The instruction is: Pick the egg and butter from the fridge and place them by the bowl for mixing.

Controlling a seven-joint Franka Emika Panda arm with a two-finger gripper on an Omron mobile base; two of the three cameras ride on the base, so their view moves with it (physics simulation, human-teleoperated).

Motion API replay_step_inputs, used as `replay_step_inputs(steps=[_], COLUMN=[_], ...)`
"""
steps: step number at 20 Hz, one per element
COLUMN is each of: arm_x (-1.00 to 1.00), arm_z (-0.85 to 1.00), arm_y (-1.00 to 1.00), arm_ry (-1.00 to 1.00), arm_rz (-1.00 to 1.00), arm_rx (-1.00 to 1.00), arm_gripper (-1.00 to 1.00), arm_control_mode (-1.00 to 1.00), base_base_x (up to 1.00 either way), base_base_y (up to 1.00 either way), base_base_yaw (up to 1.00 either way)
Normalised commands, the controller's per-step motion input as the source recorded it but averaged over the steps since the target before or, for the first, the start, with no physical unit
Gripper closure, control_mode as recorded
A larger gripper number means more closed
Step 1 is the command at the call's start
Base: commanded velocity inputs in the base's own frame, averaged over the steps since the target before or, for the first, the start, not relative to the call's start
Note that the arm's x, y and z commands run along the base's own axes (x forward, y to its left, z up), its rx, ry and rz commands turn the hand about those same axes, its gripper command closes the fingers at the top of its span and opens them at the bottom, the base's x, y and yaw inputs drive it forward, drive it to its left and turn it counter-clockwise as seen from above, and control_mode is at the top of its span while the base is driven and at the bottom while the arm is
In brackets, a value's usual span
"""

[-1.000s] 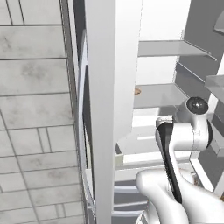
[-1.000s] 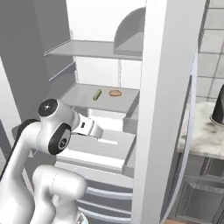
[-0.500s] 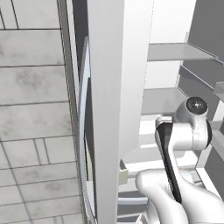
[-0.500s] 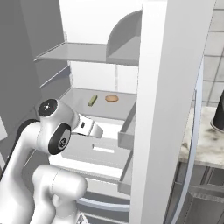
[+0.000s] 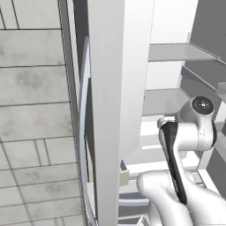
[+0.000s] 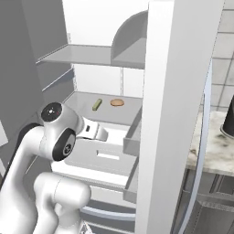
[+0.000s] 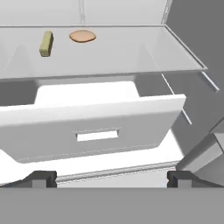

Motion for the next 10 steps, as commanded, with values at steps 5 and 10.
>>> replay_step_inputs(steps=[5,10], arm_x=[0.0,0.13], arm_z=[0.42,0.49], arm_y=[0.0,0.23], arm_ry=[0.0,0.0], arm_rz=[0.39,0.08], arm_rx=[0.0,0.0], arm_gripper=[-1.0,-1.0], arm_control_mode=[-1.0,-1.0], base_base_x=[0.0,0.0], base_base_y=[0.0,0.0], base_base_yaw=[0.0,0.0])
